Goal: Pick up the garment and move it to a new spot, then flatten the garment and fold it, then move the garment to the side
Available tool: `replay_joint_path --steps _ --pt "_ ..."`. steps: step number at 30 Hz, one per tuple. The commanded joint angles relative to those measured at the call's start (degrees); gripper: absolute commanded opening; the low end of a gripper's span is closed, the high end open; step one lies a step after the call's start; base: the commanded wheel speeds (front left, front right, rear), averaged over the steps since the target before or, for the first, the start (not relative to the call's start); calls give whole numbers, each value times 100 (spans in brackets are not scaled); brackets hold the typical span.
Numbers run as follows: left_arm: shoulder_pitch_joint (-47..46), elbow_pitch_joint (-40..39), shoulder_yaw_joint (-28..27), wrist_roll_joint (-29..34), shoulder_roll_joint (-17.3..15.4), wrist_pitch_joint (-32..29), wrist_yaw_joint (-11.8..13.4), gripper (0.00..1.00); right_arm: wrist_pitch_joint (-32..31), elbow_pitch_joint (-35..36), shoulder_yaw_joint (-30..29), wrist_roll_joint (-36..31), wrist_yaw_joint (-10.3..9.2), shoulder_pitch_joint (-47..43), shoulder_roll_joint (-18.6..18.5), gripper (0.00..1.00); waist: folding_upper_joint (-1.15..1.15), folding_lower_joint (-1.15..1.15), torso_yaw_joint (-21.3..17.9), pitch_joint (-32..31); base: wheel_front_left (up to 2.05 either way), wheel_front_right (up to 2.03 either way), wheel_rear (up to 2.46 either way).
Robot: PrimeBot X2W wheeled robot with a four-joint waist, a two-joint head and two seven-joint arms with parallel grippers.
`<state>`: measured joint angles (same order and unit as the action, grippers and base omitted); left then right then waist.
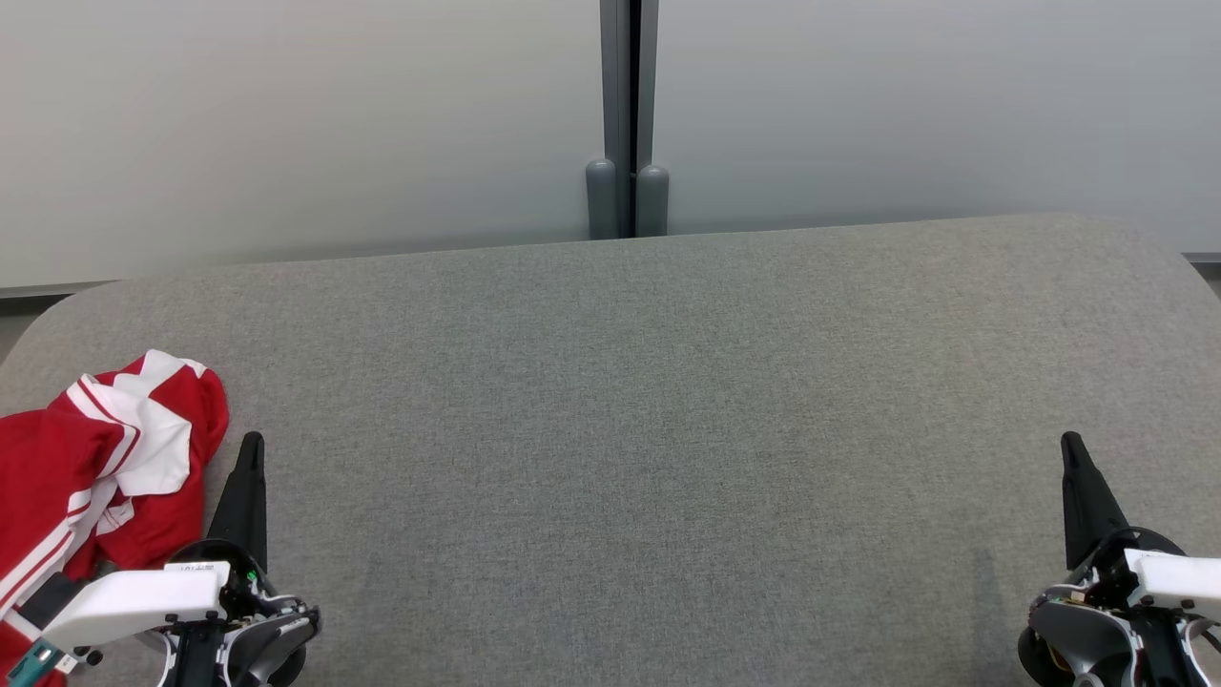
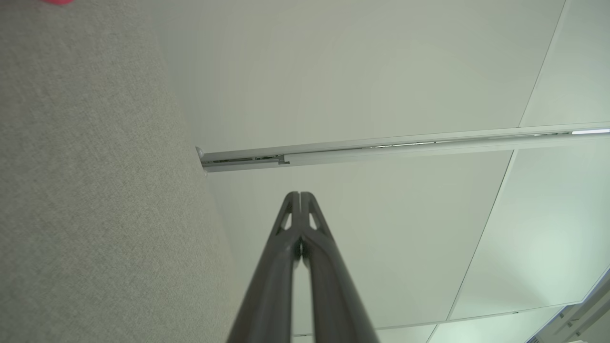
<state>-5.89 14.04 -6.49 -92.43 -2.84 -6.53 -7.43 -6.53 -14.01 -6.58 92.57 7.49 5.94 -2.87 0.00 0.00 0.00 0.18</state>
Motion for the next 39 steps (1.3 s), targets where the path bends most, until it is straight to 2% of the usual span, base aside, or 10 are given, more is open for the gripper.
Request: replay_joint_path --steps 1,4,5,9,15,20,33,39 --pt "-79 8 -17 8 -13 -13 -25 0 -14 -4 3 -32 0 61 -6 0 0 0 0 0 0 0 0" --pt "0 -1 1 0 0 0 0 0 0 0 1 1 0 0 0 0 0 0 0 0 0 0 0" --pt "14 16 5 -2 5 3 1 100 1 -20 6 6 0 -13 3 100 0 0 0 0 0 0 0" --pt "258 207 26 -2 79 7 5 100 8 -227 18 13 -1 -205 61 100 0 0 0 2 0 0 0" --pt "318 28 154 11 70 155 4 100 166 -209 232 32 -1 -215 55 100 0 0 -1 6 0 0 0" --pt "359 -57 291 302 9 326 3 100 330 -220 418 -213 -1 -194 37 100 0 0 -4 4 0 0 0" --pt "458 -386 99 2181 48 659 5 100 661 25 536 -2041 -1 -216 35 100 0 0 -27 15 0 0 0" --pt "482 -669 235 3087 41 795 158 100 800 211 733 -3096 -1 -237 30 100 0 0 -27 29 0 0 0"
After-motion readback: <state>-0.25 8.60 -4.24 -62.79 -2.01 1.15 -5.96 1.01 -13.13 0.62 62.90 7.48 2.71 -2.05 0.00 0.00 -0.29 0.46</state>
